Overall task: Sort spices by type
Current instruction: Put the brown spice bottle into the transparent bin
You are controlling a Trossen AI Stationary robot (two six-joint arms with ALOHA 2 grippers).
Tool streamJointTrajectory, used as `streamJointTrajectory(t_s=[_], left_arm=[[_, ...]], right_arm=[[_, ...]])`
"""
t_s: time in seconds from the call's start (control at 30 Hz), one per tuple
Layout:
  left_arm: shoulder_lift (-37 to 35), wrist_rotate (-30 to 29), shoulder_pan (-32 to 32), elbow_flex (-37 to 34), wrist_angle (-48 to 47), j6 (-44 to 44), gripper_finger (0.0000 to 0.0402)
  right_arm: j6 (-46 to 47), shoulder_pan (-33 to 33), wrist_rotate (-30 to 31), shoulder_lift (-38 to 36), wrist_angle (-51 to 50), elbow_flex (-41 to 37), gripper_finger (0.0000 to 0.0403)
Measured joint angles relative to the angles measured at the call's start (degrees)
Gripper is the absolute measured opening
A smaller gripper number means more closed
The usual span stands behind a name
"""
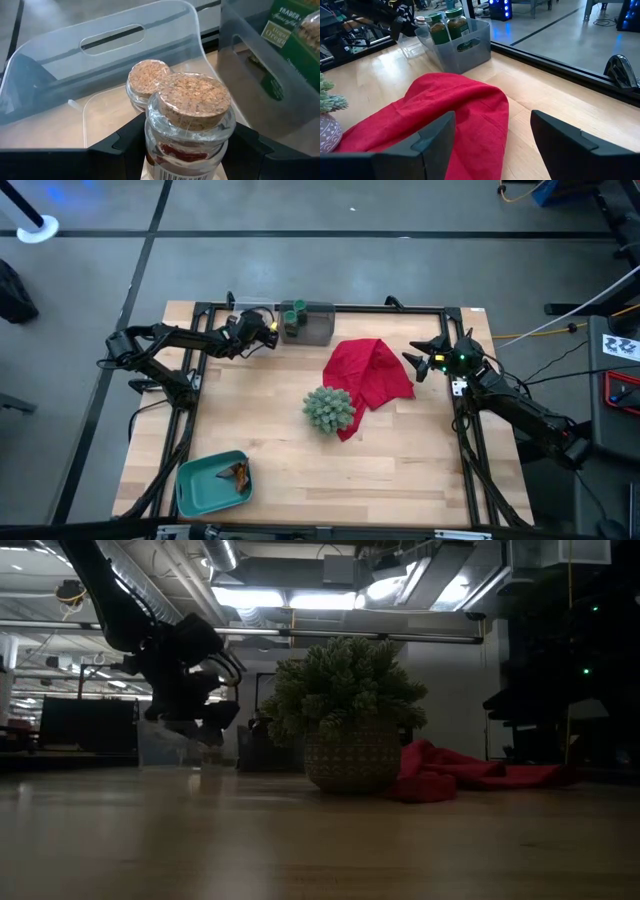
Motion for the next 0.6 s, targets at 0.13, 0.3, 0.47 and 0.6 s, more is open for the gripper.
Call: streamJointTrajectory(t_s=[0.13, 0.3, 0.47, 0.6], left_arm=[[0.0, -0.1, 0.0, 0.0, 0.5, 0.2, 0.0196], [0.0, 0.0, 0.0, 0.0, 0.3, 0.0, 0.0196], [0.0, 0.5, 0.0, 0.0, 0.3, 0.0, 0.0196], [0.0, 1.1, 0.0, 0.0, 0.3, 0.0, 0.0196]], right_arm=[[0.0, 0.0, 0.0, 0.0, 0.0, 0.0, 0.0257], [0.0, 0.0, 0.0, 0.0, 0.0, 0.0, 0.0257], [0.0, 0.0, 0.0, 0.0, 0.0, 0.0, 0.0257], [0.0, 0.0, 0.0, 0.0, 0.0, 0.0, 0.0257]])
